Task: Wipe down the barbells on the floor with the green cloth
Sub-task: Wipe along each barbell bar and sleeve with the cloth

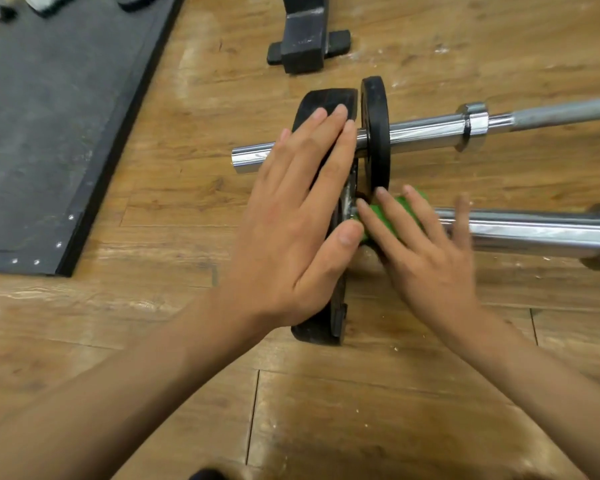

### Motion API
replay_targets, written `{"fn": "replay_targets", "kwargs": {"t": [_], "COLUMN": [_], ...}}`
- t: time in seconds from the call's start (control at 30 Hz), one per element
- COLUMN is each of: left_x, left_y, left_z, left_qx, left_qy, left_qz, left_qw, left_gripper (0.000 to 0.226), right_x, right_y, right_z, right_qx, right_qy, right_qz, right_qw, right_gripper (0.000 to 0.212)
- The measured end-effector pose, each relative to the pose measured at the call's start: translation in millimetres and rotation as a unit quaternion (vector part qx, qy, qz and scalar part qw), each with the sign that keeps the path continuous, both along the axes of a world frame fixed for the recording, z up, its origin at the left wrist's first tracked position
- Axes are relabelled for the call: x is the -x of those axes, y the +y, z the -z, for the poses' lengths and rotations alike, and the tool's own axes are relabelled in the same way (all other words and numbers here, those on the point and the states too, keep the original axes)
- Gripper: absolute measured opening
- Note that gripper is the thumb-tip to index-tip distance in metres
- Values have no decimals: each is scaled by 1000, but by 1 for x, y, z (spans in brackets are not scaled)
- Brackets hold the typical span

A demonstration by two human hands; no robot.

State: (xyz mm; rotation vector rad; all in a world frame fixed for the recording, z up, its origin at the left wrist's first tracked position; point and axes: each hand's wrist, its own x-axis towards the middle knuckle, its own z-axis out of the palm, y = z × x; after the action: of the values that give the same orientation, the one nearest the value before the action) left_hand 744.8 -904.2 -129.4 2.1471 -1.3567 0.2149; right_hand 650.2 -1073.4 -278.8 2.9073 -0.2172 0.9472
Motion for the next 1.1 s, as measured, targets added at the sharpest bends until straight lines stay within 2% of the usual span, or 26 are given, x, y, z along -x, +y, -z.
{"fn": "replay_targets", "kwargs": {"t": [0.13,0.23,0.33,0.43,0.5,0.6,0.7,0.83,0.97,1.1], "left_x": [1,4,0,-15,-22,-26,-27,-34,-47,-61], "left_y": [8,3,-3,-3,-3,-6,-12,-19,-22,-27], "left_z": [4,7,4,-6,-11,-9,-6,-6,-13,-14], "left_qx": [11,28,15,-47,-72,-44,-11,-11,-53,-57], "left_qy": [9,12,8,0,-3,25,49,42,38,51], "left_qz": [-5,-4,13,33,29,12,14,21,30,31], "left_qw": [1000,1000,1000,998,997,999,999,999,997,997], "left_gripper": [83,83,82,75,71,69,67,65,68,71], "right_x": [65,68,27,5,19,55,39,-8,21,35], "right_y": [-62,-56,-13,-11,-37,-78,-62,-21,-61,-80], "right_z": [7,3,2,0,1,4,0,1,11,12], "right_qx": [-21,-22,15,70,99,106,119,137,166,170], "right_qy": [-36,-21,35,64,54,48,54,60,48,62], "right_qz": [59,82,2,-63,-64,-24,-15,-70,-67,-44], "right_qw": [997,996,999,994,992,993,991,986,983,982], "right_gripper": [60,62,61,64,65,73,70,61,64,69]}}
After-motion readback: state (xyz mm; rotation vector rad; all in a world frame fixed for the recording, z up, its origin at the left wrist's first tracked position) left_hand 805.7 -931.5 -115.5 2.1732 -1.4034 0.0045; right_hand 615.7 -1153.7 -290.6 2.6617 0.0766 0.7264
